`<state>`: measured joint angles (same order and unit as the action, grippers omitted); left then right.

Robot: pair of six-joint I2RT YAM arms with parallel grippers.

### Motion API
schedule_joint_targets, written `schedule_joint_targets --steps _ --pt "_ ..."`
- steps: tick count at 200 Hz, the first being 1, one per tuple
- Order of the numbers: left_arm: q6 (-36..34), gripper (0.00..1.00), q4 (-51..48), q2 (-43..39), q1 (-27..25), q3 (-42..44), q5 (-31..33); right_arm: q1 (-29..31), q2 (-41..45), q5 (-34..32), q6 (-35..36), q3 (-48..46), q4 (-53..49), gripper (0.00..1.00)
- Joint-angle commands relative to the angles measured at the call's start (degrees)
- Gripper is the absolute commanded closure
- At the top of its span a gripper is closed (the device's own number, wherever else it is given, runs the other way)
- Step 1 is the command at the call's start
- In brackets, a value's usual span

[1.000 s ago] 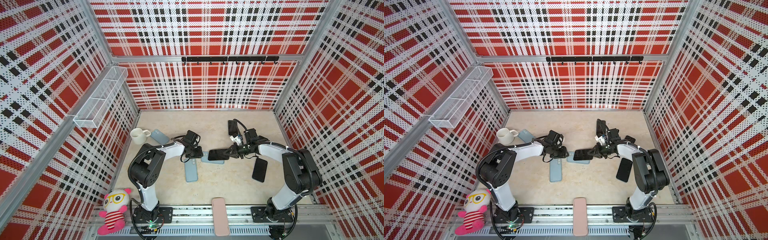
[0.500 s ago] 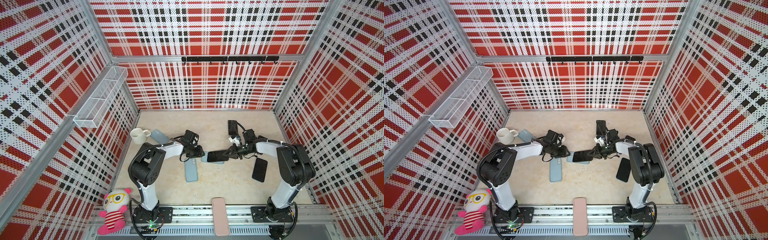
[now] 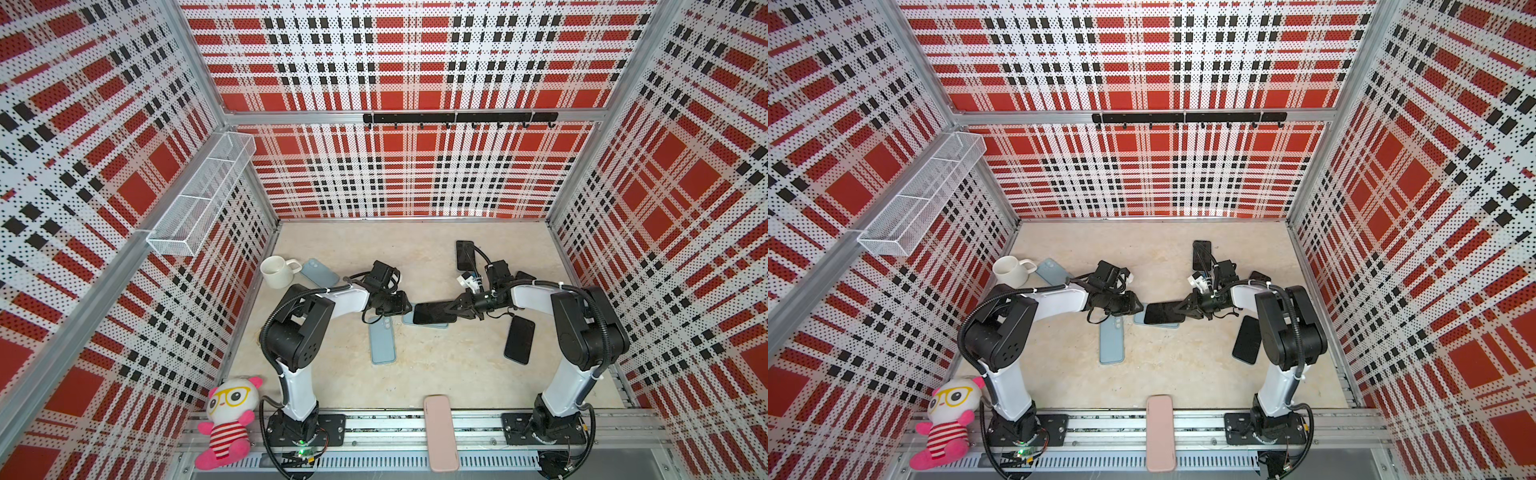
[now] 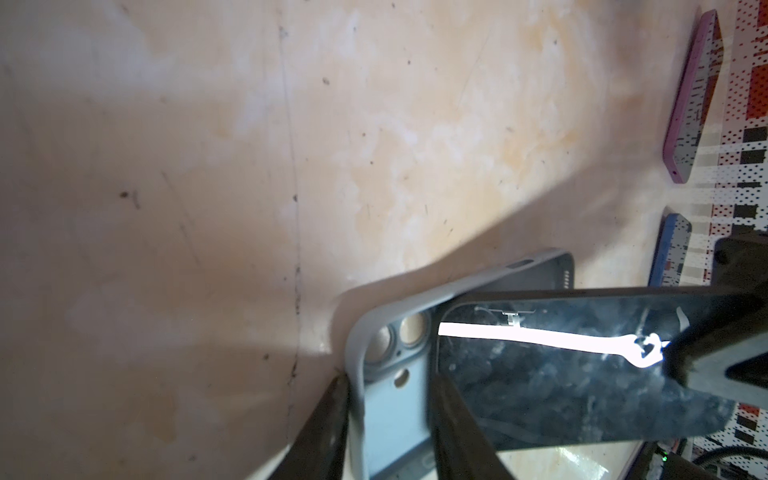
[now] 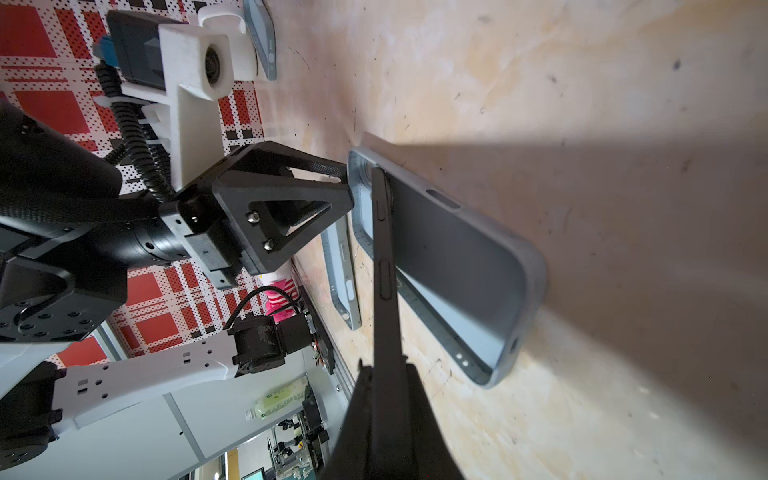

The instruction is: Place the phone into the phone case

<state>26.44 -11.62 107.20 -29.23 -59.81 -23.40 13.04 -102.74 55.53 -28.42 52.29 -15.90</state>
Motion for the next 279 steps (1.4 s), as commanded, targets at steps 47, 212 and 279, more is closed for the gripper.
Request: schedule_joint_targets --steps 47,212,279 --pt "-1.2 0.61 -1.3 -1.0 -1.9 0.9 1.6 2.0 -2.5 -8.6 -2.0 -2.6 0.6 0.95" --pt "-1.1 0.5 -0.7 -2.1 -2.1 1.3 0.6 8.5 -11.2 -8.6 -2.9 4.9 1.6 0.95" --pt "-2.2 0.53 -3.1 -3.0 -2.4 0.6 6.2 9.3 -10.3 -10.6 -4.5 6.9 -1.4 0.81"
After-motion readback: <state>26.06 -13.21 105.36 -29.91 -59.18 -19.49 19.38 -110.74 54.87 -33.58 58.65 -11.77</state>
